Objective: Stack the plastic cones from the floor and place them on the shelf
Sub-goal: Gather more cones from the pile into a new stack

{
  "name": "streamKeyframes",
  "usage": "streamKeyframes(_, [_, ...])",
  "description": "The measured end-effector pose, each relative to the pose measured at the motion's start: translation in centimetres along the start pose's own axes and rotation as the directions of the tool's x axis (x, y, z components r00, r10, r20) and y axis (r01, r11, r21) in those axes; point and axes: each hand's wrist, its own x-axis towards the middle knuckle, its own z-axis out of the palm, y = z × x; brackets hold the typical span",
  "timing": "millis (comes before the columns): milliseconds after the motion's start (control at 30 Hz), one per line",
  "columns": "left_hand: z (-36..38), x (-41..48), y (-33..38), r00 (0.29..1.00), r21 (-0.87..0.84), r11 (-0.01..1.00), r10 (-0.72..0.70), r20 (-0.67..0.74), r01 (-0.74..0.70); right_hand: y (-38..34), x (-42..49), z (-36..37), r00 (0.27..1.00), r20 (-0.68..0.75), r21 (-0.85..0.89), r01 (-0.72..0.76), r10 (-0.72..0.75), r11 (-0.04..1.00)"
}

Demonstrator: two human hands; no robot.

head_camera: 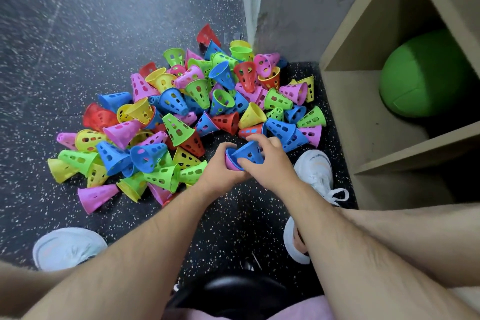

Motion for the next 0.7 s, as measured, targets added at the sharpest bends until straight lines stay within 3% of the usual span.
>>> streamKeyframes(167, [-1.0, -0.5, 0.6, 0.999, 0.105, 0.994, 0.025, -0.034, -0.021, -1.7, 0.9, -0.9, 0.93, -0.366, 0.153, 0.078, -0.017, 0.985])
streamKeyframes(233, [-1.3, -0.7, 1.2, 0.999, 0.084, 0.996, 0.041, -0.033, -0.038, -3.1, 1.1, -0.9, 0.914, -0.404, 0.175, 0.113, -0.033, 0.978])
streamKeyframes(333, [-2.0, -0.8, 2.1, 0.995, -0.022, 0.998, 0.055, -0.079, -0.057, -4.0, 0.6, -0.2, 0.964, -0.241, 0.075, 0.137, -0.115, 0.988])
streamKeyframes(500, [-3.2, -0.9, 2.8, 0.976, 0.002, 0.994, 0.104, -0.19, -0.106, -3.2, -0.1, 0.5, 0.985, -0.007, -0.092, 0.173, -0.174, 0.981])
streamKeyframes(633, [-3.9, -2.0, 2.5, 0.963, -0.002, 0.995, 0.095, -0.251, -0.098, -2.4, -0.7, 1.7, 0.986, 0.113, -0.015, 0.124, -0.122, 0.992])
streamKeyframes(700, [-4.4, -3.1, 2.2, 0.946, 0.002, 0.997, 0.079, -0.315, -0.082, -1.9, -0.5, 2.6, 0.994, 0.069, 0.047, 0.08, -0.083, 0.996])
